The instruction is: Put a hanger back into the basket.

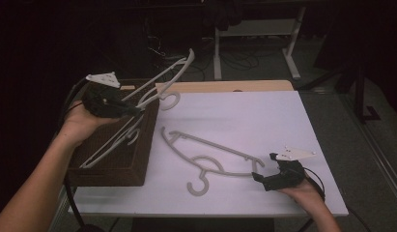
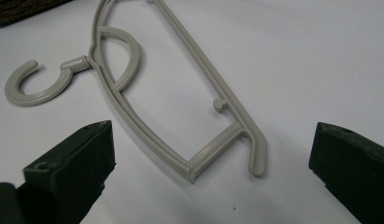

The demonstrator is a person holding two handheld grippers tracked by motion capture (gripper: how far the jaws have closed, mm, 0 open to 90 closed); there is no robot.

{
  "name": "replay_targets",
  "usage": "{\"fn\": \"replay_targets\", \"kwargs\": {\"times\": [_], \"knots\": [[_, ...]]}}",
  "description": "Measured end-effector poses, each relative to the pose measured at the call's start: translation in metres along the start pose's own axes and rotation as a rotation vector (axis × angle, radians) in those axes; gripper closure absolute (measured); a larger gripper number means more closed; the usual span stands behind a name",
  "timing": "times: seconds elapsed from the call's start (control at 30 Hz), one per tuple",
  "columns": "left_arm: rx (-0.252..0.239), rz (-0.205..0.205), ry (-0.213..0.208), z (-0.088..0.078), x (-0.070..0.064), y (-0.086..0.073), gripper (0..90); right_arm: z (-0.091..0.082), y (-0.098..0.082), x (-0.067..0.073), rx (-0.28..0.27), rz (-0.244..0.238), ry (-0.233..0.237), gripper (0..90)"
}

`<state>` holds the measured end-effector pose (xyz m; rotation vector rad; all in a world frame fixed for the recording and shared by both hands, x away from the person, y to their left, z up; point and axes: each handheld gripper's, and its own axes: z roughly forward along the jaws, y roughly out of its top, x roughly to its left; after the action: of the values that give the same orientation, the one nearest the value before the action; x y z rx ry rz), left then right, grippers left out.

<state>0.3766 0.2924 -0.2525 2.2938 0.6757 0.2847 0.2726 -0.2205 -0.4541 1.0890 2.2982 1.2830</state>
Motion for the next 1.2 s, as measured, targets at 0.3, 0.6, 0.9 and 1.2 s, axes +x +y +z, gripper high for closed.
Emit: {"fn": "replay_targets", "kwargs": {"times": [0.3, 0.6, 0.9, 1.2], "knots": [[-0.006, -0.075, 0.028, -0.016, 0.018, -0.043, 81.6, 0.001, 0.0, 0.0, 0.008, 0.001, -0.003, 0.0], [0.006, -0.149, 0.038, -0.025, 0.033, -0.089, 81.6, 0.003, -0.001, 0.0, 0.022, -0.005, -0.015, 0.0], [0.011, -0.205, 0.041, -0.027, 0.041, -0.114, 81.6, 0.002, -0.001, -0.001, 0.018, -0.004, -0.019, 0.0], [0.017, -0.225, 0.019, -0.019, 0.04, -0.124, 81.6, 0.001, -0.001, -0.001, 0.018, -0.004, -0.02, 0.1]]}}
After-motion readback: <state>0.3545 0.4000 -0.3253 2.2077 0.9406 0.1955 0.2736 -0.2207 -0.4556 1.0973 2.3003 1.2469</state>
